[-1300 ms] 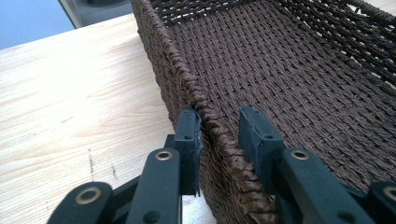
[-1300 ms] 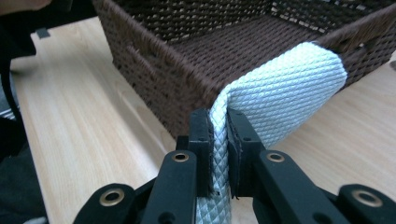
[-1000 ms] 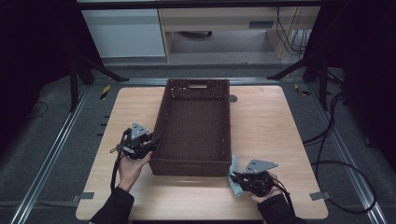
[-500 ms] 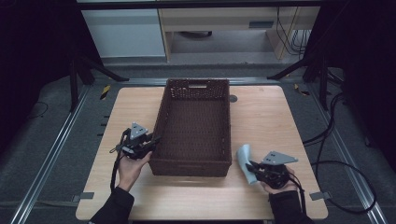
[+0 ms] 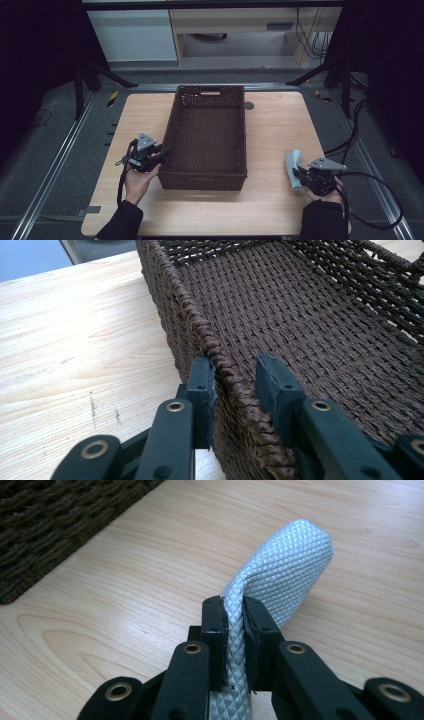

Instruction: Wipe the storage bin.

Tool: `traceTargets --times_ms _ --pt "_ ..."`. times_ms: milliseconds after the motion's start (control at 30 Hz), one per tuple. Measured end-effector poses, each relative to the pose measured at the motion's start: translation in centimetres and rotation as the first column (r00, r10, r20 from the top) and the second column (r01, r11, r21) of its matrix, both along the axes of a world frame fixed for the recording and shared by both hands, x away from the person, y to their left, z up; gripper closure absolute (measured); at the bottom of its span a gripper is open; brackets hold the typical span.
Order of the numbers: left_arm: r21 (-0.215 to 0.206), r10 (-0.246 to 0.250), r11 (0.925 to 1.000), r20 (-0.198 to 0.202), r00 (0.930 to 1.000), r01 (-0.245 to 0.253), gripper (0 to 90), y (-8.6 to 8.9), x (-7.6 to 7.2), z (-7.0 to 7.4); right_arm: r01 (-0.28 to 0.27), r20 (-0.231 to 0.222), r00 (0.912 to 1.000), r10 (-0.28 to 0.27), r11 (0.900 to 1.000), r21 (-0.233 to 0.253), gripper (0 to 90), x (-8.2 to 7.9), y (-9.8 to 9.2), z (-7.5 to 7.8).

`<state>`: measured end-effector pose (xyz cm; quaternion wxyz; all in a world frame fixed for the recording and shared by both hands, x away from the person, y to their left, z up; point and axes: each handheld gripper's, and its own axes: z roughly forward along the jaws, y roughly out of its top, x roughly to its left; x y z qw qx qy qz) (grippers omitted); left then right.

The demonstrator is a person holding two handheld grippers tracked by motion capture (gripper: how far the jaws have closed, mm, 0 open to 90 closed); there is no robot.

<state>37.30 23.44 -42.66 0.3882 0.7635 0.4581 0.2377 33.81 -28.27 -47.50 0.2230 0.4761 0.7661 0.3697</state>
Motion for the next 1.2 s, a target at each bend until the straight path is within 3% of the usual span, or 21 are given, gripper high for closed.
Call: traceTargets --times_ms 267,633,767,900,933,1100,1200 --pt "-0.006 -0.001 1.0 -0.003 1.0 0.001 68.7 0.2 -0.1 0.0 0.023 -0.006 0.9997 -0.023 1.0 0.001 81.6 0.0 -0.7 -0.1" --pt "-0.005 -0.006 1.0 -0.013 0.9999 0.006 68.6 0.8 -0.5 0.1 0.053 -0.107 0.9927 -0.055 0.998 -0.025 78.5 0.4 -0.9 -1.3" --pt "-0.011 -0.007 0.9999 -0.013 0.9999 0.007 68.2 0.8 -0.6 0.0 0.069 -0.114 0.9909 -0.071 0.997 -0.025 74.5 0.4 -1.1 -1.4" --pt "0.007 -0.011 0.9999 -0.008 0.9999 0.011 68.8 0.7 -0.6 0.1 0.084 -0.065 0.9941 -0.087 0.995 -0.05 56.8 0.5 -0.9 -1.0" --pt "0.006 -0.01 0.9999 -0.008 0.9999 0.01 69.2 0.7 -0.7 0.1 0.089 -0.021 0.9957 -0.09 0.995 -0.054 50.2 0.5 -0.6 -0.5" --pt "0.002 -0.02 0.9998 -0.011 0.9997 0.021 69.5 0.8 -0.7 0.1 0.082 0.043 0.9959 -0.08 0.996 -0.04 45.9 0.6 0.0 0.9" --pt "-0.006 -0.024 0.9997 -0.013 0.9996 0.023 69.7 0.9 -0.6 0.1 0.054 0.075 0.9958 -0.053 0.999 -0.008 46.1 0.9 0.9 2.1"
